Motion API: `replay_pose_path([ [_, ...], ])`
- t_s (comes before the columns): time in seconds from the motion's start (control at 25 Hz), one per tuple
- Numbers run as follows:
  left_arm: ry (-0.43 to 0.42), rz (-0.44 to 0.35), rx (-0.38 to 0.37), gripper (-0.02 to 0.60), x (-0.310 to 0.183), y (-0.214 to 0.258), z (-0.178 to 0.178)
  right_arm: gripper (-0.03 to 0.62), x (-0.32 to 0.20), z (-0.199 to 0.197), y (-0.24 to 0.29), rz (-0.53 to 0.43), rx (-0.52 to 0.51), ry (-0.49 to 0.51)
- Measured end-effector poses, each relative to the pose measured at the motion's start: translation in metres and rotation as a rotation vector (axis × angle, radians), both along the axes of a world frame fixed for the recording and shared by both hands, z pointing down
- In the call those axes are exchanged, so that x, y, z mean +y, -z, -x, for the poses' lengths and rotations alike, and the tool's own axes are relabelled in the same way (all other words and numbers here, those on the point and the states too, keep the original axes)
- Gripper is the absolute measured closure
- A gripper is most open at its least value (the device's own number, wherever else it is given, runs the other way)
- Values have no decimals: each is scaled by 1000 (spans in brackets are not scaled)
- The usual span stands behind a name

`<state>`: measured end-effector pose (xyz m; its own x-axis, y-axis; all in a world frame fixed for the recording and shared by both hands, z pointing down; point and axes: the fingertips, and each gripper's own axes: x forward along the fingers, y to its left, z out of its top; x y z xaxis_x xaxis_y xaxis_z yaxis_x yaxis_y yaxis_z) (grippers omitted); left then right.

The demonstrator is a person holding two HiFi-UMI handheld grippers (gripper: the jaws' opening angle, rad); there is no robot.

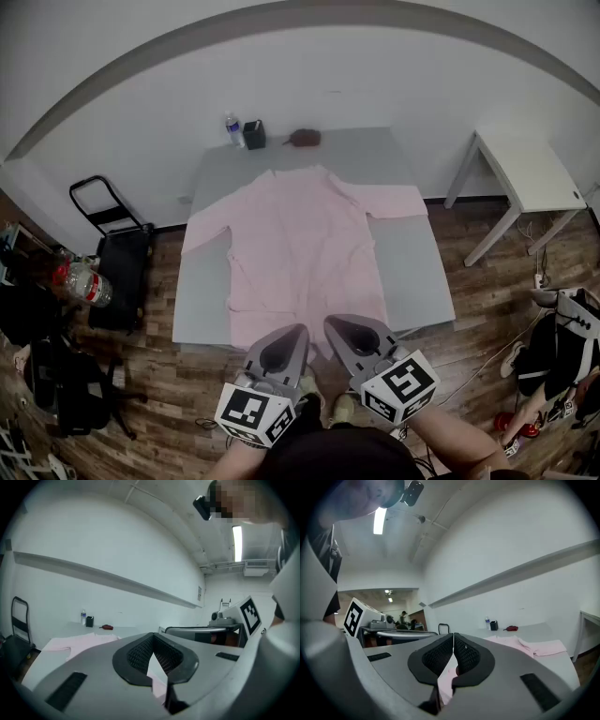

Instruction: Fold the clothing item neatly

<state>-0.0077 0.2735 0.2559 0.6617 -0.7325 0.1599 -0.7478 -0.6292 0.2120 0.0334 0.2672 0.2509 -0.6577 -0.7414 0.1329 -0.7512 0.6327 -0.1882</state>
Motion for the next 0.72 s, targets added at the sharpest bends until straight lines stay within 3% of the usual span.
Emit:
replay_pose_path([
  [0.44, -117, -7, 5, 575, -101, -15, -4, 580, -109, 4, -18, 70, -39, -74],
  [0.64, -217, 16, 21, 575, -131, -20, -21, 579, -150, -38, -27, 134, -104, -180],
  [0.72, -248, 32, 21, 575, -142, -23, -27, 577, -165, -72, -32, 179, -185, -242],
])
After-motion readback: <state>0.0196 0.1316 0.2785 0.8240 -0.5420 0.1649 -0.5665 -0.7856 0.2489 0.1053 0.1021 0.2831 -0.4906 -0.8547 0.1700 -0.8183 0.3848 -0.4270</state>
